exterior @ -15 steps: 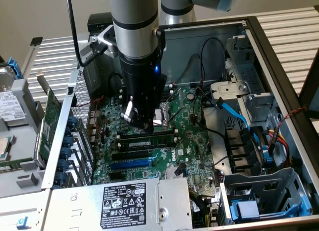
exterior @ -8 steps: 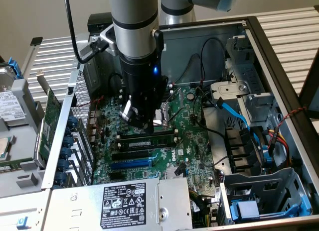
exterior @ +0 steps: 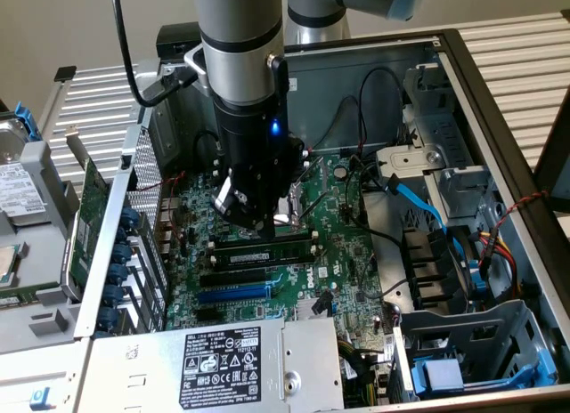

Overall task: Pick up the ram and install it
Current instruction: 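Press down the ram until it locks into place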

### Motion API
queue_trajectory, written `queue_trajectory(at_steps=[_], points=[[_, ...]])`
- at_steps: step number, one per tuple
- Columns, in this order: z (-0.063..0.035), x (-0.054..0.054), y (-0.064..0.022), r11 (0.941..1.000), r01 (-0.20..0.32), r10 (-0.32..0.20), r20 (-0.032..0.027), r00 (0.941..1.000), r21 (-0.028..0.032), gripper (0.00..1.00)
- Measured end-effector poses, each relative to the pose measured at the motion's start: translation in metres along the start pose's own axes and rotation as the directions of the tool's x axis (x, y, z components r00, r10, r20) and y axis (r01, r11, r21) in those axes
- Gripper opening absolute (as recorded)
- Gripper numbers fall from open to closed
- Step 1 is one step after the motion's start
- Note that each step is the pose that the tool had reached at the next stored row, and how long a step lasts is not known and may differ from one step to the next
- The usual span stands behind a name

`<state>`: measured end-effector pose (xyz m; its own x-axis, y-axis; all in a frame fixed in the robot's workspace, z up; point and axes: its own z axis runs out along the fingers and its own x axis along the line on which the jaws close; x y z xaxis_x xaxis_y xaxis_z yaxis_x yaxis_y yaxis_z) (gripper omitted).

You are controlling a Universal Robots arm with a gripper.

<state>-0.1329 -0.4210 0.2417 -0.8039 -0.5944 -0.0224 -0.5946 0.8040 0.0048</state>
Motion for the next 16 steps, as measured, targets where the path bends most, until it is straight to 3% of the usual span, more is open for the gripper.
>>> queue_trajectory(at_steps=[7, 16], points=[[0.0000, 0.0000, 0.0000, 0.9959, -0.090, 0.090, -0.0003, 0.9959, 0.0032, 0.11], [0.0000, 0.0000, 0.0000, 0.9803, -0.197, 0.197, -0.0030, 0.9804, 0.0121, 0.11]])
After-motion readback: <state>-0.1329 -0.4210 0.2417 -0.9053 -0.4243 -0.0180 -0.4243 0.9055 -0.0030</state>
